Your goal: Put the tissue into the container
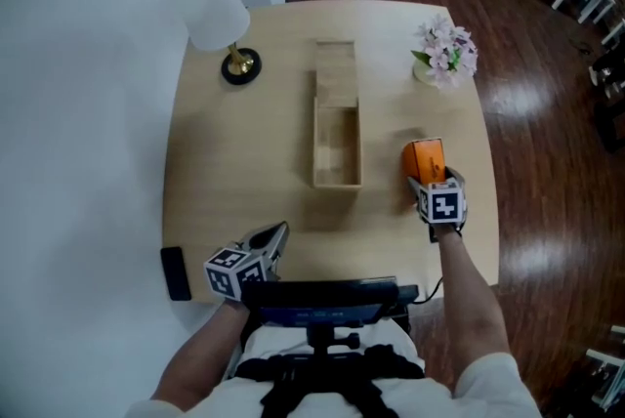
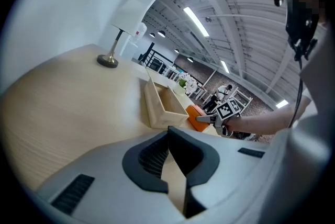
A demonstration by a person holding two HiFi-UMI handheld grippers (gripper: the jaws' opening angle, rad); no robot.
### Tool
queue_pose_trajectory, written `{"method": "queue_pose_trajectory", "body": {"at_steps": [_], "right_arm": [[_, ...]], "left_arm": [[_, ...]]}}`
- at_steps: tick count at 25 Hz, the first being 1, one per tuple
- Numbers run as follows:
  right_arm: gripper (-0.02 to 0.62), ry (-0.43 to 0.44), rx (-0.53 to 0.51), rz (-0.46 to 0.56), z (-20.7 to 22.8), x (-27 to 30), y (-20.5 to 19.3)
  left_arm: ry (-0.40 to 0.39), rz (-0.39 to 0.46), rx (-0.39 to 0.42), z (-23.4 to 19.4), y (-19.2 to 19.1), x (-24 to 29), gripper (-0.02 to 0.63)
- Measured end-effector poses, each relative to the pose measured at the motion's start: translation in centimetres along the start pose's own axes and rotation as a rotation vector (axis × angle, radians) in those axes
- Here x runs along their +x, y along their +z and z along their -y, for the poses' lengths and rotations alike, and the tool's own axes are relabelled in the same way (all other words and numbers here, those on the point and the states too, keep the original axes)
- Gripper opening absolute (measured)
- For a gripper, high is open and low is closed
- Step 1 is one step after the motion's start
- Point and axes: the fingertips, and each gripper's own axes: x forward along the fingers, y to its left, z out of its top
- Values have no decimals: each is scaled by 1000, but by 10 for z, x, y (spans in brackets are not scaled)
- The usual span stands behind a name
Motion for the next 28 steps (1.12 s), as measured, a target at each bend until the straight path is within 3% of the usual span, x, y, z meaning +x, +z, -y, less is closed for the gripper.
{"method": "queue_pose_trajectory", "body": {"at_steps": [6,15,21,28], "right_arm": [[400,-30,67,6,2,-5,1],[397,-74,128,-9,6,-15,-4],[397,-90,148,-20,3,-20,-3],[397,-97,180,-8,-6,-28,7]], "left_arm": [[-13,0,7,-8,7,1,-11],[-21,-21,29,-20,11,4,-11],[36,31,55,-39,20,-2,-11],[19,43,34,-45,16,-6,-11]]}}
